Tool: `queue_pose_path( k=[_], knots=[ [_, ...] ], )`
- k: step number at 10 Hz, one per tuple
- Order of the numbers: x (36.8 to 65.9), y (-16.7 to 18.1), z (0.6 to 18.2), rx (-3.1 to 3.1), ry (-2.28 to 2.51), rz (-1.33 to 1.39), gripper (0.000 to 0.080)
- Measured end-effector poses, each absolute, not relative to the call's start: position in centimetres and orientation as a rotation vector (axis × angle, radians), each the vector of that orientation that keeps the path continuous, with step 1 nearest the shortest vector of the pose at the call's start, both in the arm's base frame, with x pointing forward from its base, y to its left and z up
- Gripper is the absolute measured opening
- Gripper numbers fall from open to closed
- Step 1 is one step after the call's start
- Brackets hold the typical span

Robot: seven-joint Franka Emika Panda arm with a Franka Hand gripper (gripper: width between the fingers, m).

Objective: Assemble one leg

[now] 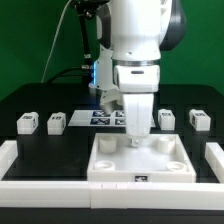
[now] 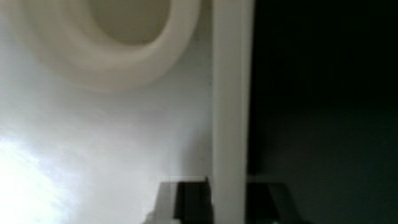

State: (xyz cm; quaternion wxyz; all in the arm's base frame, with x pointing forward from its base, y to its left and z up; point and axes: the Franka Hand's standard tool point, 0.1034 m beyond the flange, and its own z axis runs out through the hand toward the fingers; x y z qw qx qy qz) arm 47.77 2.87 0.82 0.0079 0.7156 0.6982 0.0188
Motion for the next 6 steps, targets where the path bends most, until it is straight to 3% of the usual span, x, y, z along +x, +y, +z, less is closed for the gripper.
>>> queue_pose_path(
  k=[3,6],
  knots=[
    [49.2,6.0,0.8,2.19,2.225,0.071,0.0055],
    [49.7,6.7,0.9,2.214,2.198,0.081,0.0055]
  ],
)
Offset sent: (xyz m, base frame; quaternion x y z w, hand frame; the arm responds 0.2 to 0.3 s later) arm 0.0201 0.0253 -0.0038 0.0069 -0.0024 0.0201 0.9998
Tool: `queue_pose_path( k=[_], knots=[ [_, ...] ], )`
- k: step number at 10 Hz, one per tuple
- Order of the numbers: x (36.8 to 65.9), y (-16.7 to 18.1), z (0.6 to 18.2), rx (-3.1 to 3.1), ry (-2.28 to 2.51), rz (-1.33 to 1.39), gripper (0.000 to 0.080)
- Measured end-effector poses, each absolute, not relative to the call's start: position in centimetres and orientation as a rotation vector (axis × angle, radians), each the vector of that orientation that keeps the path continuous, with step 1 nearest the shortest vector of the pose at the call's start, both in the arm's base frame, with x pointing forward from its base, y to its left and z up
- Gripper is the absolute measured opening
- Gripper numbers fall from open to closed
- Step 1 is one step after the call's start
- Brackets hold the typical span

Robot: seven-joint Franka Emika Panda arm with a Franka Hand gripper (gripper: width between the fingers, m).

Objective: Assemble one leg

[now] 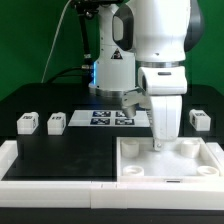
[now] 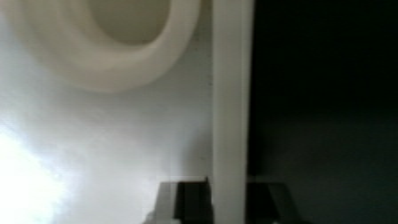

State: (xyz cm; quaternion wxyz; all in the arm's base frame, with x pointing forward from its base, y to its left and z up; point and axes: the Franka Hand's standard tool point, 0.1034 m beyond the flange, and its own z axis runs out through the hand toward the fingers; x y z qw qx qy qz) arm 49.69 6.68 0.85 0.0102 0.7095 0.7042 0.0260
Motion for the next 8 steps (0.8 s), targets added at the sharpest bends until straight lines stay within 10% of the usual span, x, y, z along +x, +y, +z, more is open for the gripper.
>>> queue_pose_path(
  k=[4,8],
  knots=[
    [49.74,6.66,0.83,2.217,2.195,0.082,0.0055],
    [49.71,6.63,0.82,2.218,2.195,0.082,0.0529]
  ],
)
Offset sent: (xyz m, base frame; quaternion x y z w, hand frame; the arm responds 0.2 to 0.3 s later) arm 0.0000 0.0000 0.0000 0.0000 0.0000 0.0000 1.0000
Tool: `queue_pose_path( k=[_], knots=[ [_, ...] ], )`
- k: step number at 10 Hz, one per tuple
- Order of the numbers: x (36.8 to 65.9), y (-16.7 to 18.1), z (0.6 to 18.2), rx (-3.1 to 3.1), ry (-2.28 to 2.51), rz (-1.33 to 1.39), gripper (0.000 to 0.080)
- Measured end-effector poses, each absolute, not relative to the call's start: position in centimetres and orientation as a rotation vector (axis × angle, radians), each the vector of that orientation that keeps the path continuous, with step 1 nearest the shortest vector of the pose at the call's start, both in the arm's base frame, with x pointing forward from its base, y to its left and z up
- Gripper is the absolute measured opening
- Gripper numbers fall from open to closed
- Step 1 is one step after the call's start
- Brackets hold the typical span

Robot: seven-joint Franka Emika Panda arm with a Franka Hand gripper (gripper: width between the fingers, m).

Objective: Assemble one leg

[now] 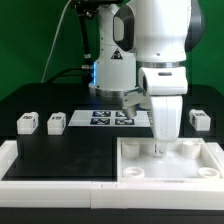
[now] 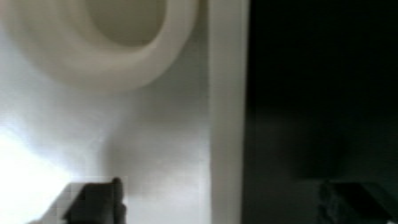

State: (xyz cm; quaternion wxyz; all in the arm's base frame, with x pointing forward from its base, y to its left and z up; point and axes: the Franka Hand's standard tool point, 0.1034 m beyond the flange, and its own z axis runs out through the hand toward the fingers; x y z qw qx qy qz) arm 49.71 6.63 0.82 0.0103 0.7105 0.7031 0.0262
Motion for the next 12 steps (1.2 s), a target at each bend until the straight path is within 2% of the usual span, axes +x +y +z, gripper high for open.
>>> queue_pose_path(
  k=[1,3,7,10,12],
  knots=[
    [49.7,6.6,0.8,2.218,2.195,0.082,0.0611],
    [49.7,6.6,0.8,2.218,2.195,0.082,0.0643],
    [49.7,6.6,0.9,2.222,2.19,0.082,0.0649],
    [47.2,7.3,4.9,2.313,2.056,0.105,0.0649],
    [45.9,7.6,6.7,2.354,1.986,0.122,0.0649]
  ],
)
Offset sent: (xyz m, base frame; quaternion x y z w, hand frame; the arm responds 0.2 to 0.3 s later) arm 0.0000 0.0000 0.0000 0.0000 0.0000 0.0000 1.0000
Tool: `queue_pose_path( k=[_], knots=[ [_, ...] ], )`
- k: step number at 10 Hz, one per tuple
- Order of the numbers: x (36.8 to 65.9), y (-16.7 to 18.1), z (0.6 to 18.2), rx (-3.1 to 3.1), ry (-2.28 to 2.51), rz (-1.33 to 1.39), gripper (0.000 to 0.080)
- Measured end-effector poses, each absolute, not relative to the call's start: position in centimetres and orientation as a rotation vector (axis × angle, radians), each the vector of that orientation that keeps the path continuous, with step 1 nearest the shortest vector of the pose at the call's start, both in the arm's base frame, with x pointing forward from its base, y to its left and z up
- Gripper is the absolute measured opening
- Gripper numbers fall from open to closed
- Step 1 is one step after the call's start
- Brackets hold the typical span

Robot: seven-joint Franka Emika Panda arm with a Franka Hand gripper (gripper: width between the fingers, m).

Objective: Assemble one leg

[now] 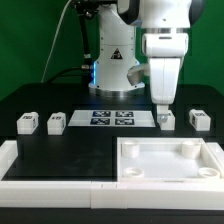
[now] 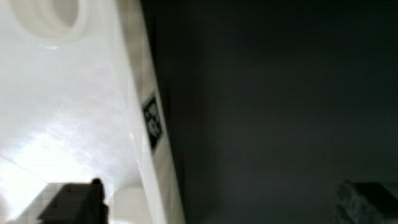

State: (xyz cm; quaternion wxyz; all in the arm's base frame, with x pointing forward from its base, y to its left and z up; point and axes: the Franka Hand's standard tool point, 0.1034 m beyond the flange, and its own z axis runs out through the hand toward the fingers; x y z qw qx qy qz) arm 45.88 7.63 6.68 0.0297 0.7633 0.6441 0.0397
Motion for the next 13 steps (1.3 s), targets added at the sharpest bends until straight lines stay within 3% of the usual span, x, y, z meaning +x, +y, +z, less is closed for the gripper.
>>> queue_pose_path(
  k=[4,7,13],
  knots=[
    [45.8,7.6,6.3,2.482,1.842,0.121,0.0649],
    [43.5,8.2,5.5,2.901,1.189,0.183,0.0649],
    [40.8,16.5,5.8,3.236,0.003,0.149,0.0649]
  ],
)
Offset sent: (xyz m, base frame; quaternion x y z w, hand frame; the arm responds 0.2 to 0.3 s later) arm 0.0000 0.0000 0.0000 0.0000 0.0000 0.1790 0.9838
